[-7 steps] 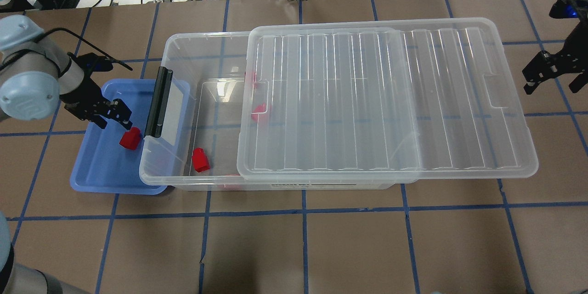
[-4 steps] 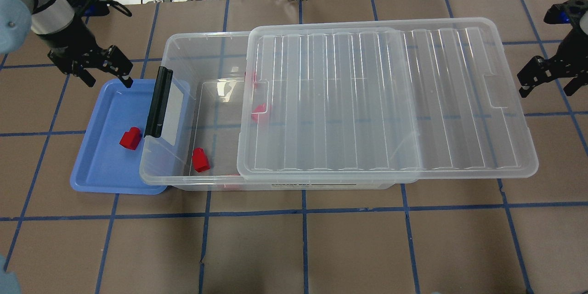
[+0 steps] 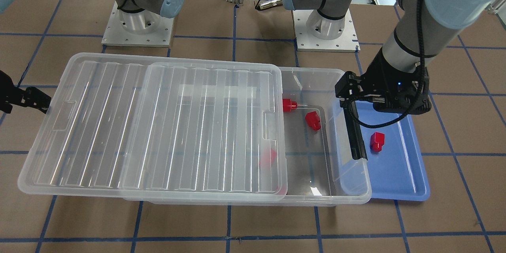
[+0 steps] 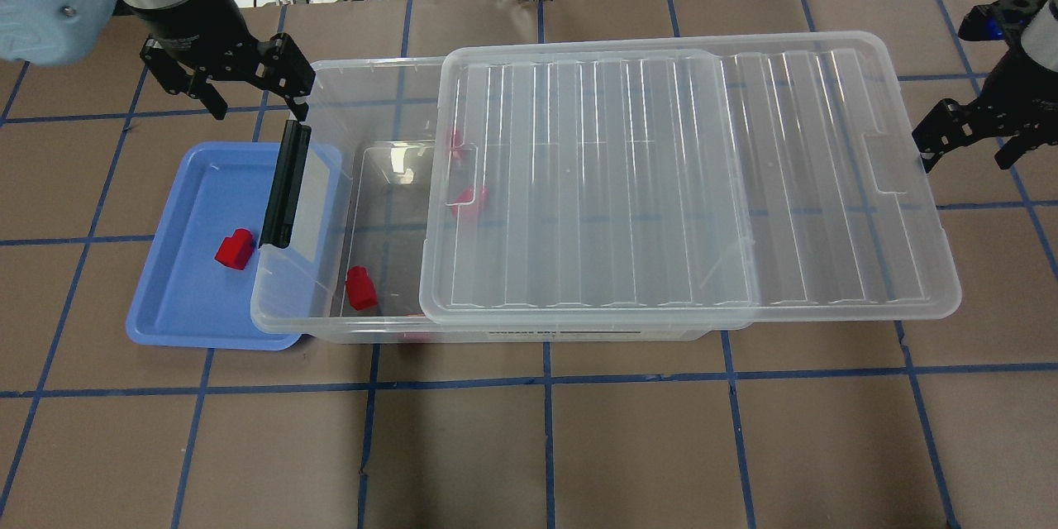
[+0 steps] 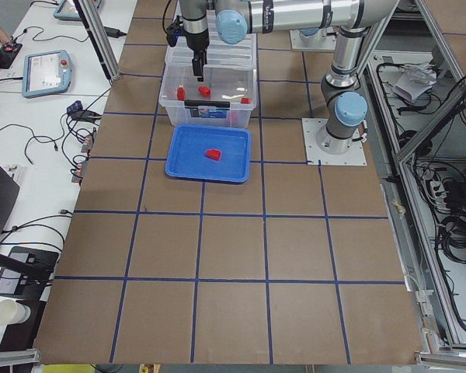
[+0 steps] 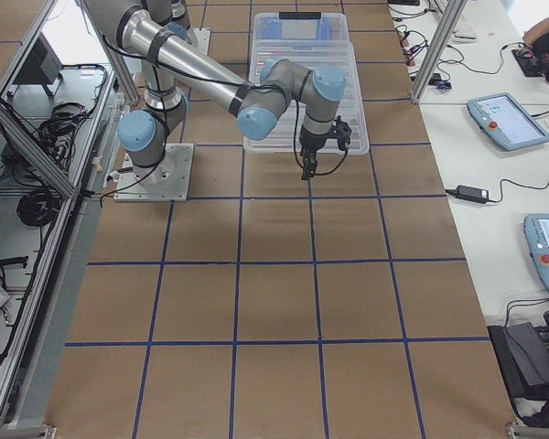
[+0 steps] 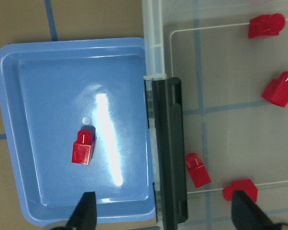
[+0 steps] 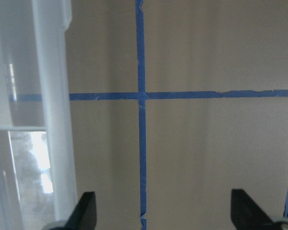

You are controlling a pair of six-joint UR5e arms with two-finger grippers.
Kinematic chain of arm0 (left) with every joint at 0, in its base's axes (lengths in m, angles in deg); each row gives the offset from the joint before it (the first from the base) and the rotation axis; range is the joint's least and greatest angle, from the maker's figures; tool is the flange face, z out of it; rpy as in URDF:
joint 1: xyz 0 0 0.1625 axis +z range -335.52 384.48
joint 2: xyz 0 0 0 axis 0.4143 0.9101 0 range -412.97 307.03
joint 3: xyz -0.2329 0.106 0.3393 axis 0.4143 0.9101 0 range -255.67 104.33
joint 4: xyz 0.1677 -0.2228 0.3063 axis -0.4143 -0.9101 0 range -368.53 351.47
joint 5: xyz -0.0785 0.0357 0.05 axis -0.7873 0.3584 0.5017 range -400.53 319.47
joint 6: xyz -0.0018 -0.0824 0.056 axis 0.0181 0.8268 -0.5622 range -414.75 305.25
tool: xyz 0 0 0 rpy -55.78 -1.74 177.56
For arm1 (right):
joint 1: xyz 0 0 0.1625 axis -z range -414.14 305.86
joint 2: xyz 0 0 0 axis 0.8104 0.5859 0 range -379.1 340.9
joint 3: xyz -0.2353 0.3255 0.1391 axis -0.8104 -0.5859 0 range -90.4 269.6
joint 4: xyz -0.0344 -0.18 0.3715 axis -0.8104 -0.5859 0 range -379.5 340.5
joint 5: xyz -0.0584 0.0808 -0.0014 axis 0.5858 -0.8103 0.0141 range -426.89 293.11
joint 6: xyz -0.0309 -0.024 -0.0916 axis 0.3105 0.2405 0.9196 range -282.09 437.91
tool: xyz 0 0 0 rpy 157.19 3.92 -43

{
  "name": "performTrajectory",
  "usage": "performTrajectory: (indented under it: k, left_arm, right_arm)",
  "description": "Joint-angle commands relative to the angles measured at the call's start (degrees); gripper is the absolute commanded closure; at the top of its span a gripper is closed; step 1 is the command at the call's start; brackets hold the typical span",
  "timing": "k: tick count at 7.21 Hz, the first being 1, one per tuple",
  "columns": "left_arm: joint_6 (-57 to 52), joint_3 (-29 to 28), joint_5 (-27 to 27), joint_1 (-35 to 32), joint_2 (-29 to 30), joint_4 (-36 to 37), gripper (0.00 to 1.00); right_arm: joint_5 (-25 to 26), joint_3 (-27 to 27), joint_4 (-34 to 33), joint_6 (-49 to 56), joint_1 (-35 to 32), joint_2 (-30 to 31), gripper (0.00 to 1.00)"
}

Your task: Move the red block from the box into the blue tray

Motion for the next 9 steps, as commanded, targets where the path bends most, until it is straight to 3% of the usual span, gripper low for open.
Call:
performTrajectory:
  k: [1,6,9]
  left_arm:
    - [2.3,0.8,1.0,-2.0,-1.3,0.0,0.00]
    - [6.5,0.9,0.8,-3.1,-1.8,0.2,0.00]
    - [6.6,-0.1,0.7,-3.1,-1.8,0.3,0.00]
  right_arm:
    - [0.0,0.0,0.1,-3.8,-2.5,0.1,0.00]
    - [0.0,0.0,0.0,-17.6,-12.5,0.0,0.00]
    - [-0.4,0.0,-0.1,-19.7,-14.9,0.0,0.00]
